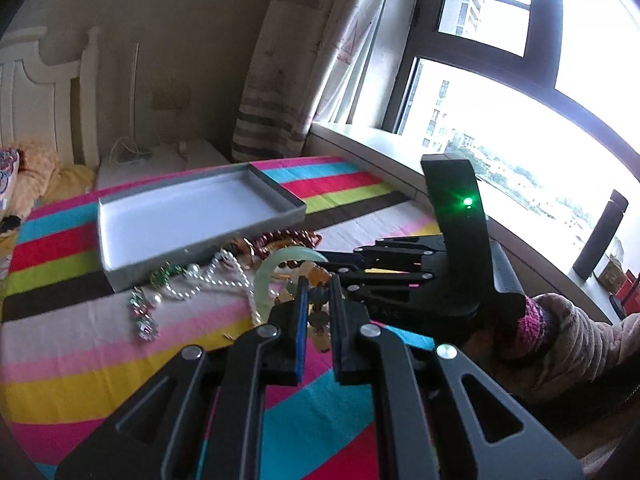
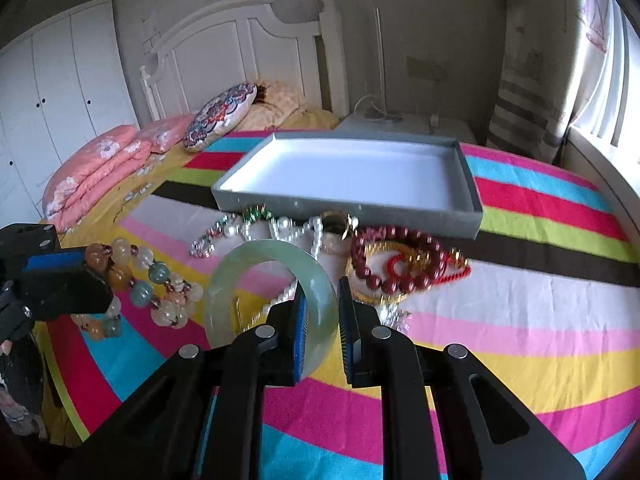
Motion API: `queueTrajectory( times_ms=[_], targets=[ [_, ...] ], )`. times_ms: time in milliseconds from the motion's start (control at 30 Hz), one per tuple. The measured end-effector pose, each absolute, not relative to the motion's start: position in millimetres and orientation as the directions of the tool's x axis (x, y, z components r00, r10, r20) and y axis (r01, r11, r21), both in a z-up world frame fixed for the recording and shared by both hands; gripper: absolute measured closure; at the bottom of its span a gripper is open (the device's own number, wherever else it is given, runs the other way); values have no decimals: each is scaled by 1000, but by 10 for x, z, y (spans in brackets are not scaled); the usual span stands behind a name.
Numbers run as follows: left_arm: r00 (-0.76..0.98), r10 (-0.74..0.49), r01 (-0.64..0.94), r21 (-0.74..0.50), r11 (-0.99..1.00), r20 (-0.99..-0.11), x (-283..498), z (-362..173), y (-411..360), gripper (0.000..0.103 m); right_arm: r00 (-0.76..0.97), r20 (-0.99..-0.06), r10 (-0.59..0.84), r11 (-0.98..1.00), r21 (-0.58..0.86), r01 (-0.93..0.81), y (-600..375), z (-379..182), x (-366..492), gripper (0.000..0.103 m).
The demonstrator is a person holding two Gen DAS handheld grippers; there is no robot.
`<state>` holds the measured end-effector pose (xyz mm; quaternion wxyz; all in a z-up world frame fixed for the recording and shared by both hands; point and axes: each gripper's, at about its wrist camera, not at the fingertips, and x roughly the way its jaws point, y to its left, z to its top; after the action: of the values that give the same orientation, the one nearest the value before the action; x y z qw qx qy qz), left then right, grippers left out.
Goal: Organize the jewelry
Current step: 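Lower the bead bracelet and jade bangle into the gray tray and open both grippers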
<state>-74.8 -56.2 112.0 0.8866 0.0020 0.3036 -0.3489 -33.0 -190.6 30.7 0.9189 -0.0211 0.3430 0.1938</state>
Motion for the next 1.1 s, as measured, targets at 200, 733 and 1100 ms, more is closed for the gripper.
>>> queueTrajectory(
  times_ms=[200,733,1100],
  targets=[
    [598,-574,587,-181,789,-559,-540,1159,-493,94,703,-631,328,930,85,-358,-1974,397,-71,88],
    [637,-459,462,-170,871,-620,726,1131,-308,94,675,-675,299,952,166,-256,-2292,473,1127,88],
    [631,-345,371,-120,921,-695,1337,759,-178,94,609,-743,280,958,254,-131,-2460,182,1785,87]
  ],
)
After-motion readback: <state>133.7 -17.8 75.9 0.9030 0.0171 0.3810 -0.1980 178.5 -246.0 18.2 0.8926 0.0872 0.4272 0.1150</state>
